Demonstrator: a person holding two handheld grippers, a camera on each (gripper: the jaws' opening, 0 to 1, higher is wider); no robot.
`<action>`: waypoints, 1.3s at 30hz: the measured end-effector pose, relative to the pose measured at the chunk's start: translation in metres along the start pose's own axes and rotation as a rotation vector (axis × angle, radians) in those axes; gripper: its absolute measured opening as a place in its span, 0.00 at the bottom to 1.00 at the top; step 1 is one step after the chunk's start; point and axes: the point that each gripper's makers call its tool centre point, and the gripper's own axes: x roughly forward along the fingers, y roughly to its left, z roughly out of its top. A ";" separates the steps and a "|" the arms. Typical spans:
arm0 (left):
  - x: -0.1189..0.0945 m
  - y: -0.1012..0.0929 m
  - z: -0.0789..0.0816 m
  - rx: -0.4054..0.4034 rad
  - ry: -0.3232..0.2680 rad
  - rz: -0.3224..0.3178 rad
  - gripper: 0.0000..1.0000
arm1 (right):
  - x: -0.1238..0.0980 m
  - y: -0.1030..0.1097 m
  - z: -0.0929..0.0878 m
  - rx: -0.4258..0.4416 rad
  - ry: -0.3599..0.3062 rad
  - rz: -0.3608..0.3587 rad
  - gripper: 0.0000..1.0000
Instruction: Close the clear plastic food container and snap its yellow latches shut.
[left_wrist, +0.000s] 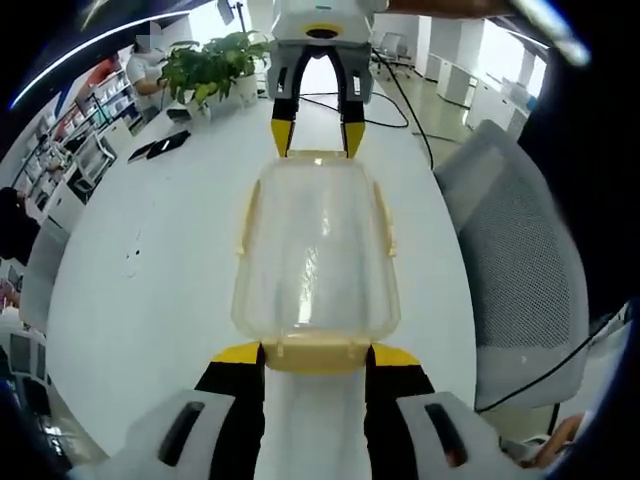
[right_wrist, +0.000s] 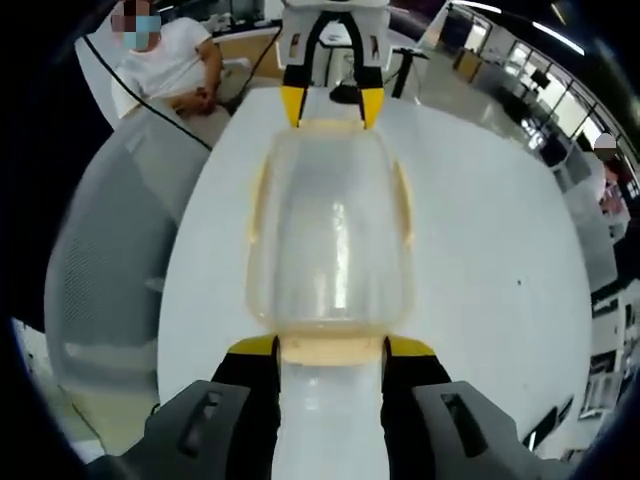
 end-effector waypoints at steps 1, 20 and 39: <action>0.001 0.000 0.001 0.001 -0.001 0.000 0.32 | -0.001 0.000 -0.002 0.000 0.002 -0.001 0.35; 0.034 0.005 0.029 0.020 -0.018 -0.014 0.32 | -0.005 -0.001 -0.044 0.024 0.037 -0.006 0.35; 0.069 0.010 0.038 0.020 -0.006 -0.021 0.33 | 0.004 -0.009 -0.077 0.022 0.087 -0.002 0.36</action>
